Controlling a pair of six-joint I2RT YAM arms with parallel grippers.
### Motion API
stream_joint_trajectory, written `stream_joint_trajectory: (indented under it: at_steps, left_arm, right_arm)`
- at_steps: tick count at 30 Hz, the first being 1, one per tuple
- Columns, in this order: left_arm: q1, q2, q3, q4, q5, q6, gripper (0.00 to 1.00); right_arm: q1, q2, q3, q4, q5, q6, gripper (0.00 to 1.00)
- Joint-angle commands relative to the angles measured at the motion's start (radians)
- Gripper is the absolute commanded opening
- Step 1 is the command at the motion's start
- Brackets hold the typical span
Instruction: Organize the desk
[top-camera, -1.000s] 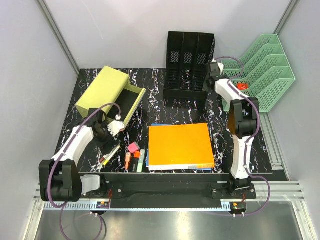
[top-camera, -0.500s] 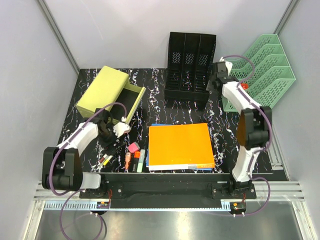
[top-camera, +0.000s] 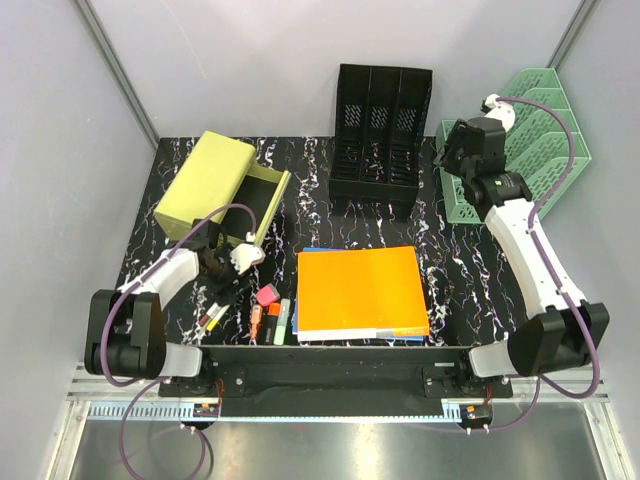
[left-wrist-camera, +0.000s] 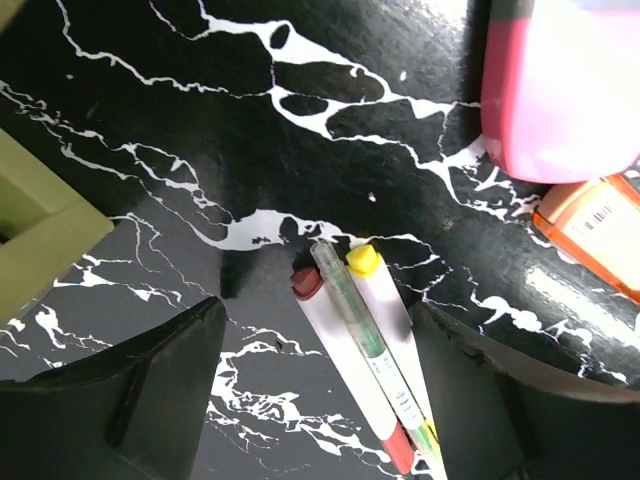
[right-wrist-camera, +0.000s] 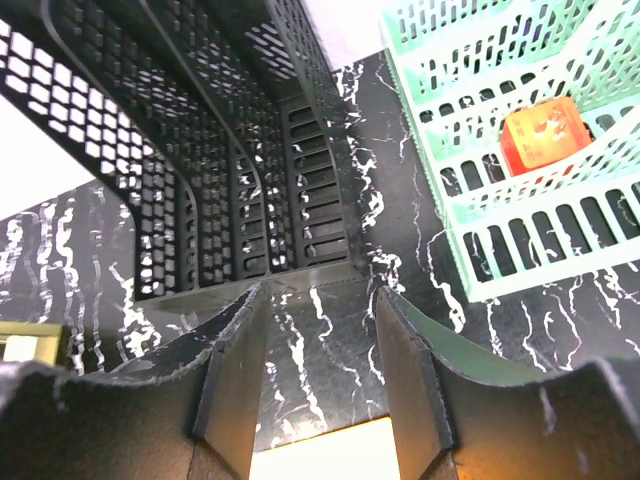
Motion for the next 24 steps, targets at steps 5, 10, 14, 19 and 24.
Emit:
stream_joint_trajectory:
  at_steps: [5,10,14,19,24]
  left_arm:
    - [-0.001,-0.045,-0.083,-0.173,-0.115,0.013,0.79]
    - [-0.001,-0.075,-0.092,-0.213,-0.123,0.012,0.77]
    - [-0.001,-0.105,-0.089,-0.213,-0.111,0.012,0.73]
    - [-0.001,-0.049,-0.063,-0.213,-0.089,-0.020,0.50]
    - [-0.001,-0.021,-0.052,-0.199,-0.077,-0.037,0.35]
  right_arm:
    - [0.017,-0.102,-0.039,0.017,-0.025,0.024,0.54]
    - [0.026,-0.129,-0.019,0.000,-0.025,0.021,0.54]
    - [0.031,-0.141,-0.003,-0.004,-0.022,0.020,0.53]
    - [0.040,-0.166,-0.009,-0.004,-0.019,0.009,0.52]
    - [0.048,-0.195,-0.026,0.003,0.001,-0.002,0.50]
